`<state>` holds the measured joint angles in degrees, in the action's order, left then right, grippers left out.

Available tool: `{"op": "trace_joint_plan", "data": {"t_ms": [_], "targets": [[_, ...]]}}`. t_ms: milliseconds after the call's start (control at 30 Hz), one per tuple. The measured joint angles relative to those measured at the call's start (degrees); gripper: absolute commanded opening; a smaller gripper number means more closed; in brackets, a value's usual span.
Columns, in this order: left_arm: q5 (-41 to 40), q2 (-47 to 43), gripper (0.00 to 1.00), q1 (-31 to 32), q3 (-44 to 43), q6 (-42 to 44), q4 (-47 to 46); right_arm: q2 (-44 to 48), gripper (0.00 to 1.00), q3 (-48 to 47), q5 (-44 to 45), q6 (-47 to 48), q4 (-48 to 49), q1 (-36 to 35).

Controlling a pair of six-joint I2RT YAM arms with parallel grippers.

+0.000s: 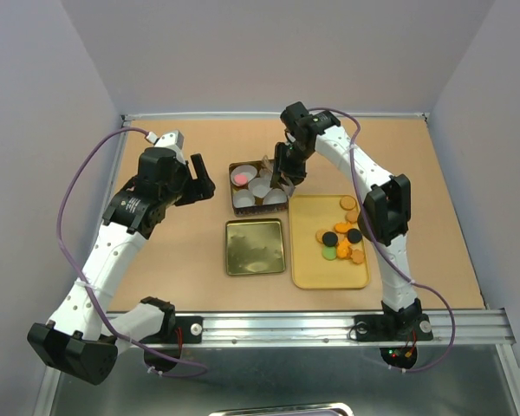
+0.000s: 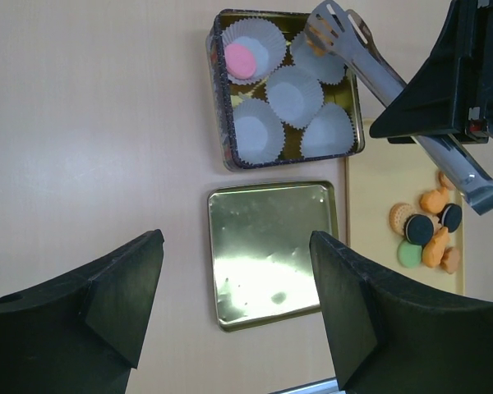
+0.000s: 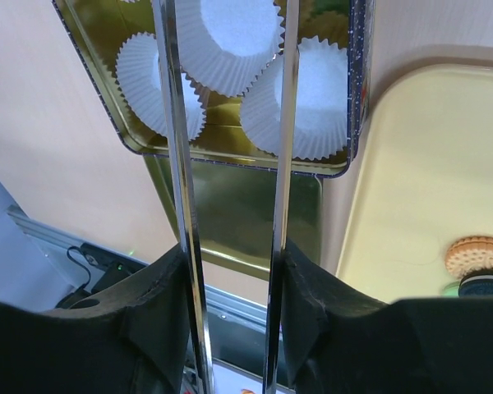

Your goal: Pack the cookies

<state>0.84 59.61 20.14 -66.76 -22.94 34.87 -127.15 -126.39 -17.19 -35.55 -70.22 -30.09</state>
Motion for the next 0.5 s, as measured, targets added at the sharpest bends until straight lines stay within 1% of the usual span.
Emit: {"op": "trace_joint_plan", "data": {"t_ms": [133,500], "targets": [[-0.92,0.00,0.83,0.00,0.00,0.02,0.37,0.00,0.48,0.00,0.44,0.00,-0.02,0.00],[-1.62,-0.02,0.83,0.00,0.00,0.04,0.70,0.00,0.49,0.00,2.34,0.20,-0.04,0.00]]}}
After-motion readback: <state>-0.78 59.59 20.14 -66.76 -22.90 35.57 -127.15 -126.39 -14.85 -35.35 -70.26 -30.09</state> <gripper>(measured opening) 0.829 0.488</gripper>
